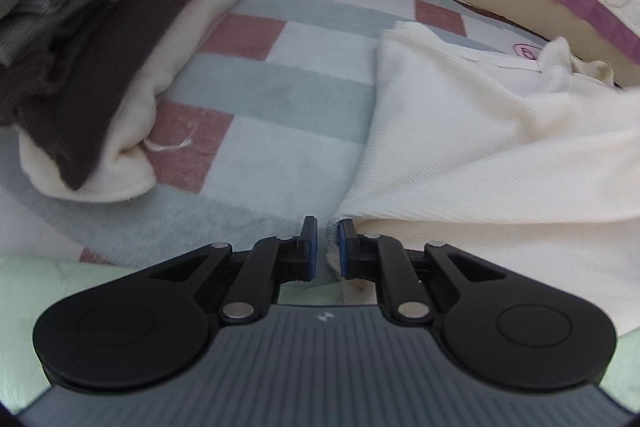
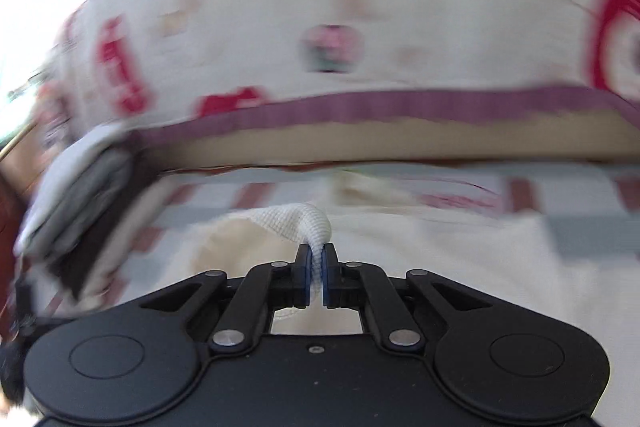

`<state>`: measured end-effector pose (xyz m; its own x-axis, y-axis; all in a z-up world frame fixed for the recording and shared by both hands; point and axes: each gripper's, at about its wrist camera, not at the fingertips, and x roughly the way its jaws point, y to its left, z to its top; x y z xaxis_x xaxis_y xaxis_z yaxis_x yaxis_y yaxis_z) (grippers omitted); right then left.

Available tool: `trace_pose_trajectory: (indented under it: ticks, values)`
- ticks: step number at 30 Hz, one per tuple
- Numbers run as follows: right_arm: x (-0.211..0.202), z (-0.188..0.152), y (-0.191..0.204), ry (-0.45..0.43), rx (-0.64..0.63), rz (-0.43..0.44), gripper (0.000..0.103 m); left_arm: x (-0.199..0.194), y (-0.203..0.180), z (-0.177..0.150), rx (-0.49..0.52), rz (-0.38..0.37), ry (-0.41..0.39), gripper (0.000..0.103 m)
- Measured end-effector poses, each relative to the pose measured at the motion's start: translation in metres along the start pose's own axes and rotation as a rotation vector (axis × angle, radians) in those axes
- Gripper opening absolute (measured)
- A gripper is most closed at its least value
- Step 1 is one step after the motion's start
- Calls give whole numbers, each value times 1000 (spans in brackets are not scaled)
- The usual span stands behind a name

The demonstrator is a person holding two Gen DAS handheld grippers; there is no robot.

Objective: Fold clothes
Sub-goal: 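Open both grippers and release the garment on the sheet, then pinch the green-trimmed cuff with the right gripper while the left gripper pinches the garment body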

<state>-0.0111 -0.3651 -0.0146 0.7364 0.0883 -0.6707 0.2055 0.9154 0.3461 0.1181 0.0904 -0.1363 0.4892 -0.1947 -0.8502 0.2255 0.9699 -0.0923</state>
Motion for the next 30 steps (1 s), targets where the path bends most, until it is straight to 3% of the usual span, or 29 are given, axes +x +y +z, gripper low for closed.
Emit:
trace_pose_trajectory:
  ticks: [5,9,11,13,15,18,23,26,28,29,30]
  values:
    - [26,-41,-55,115,202,-99,6,-2,4,-2,-5,-18,18,15]
    - [39,-72,-76,145,303,-139,15,-9,1,-1,71,-12,37,28]
    - [33,-76,-85,113,370,-82,25,-23,6,1,45,-66,-1,28]
    - [26,-77,-95,77,440,-13,44,-35,14,8,-42,-189,-43,29]
    - [22,-76,-104,51,496,36,47,-41,12,23,-105,-285,-83,33]
    - [25,-75,-111,34,540,66,54,-26,-25,56,-37,-308,-103,35]
    - [48,-78,-99,93,494,68,54,35,-92,102,79,-242,-72,45]
    - [55,-81,-83,92,388,61,55,69,-114,112,67,-127,-37,47]
    - [59,-83,-71,87,309,54,55,86,-116,114,29,-96,-6,46]
    - [60,-84,-66,82,268,52,50,89,-116,114,24,-92,-29,45]
    - [60,-84,-61,77,218,54,27,88,-116,113,40,-84,-57,28]
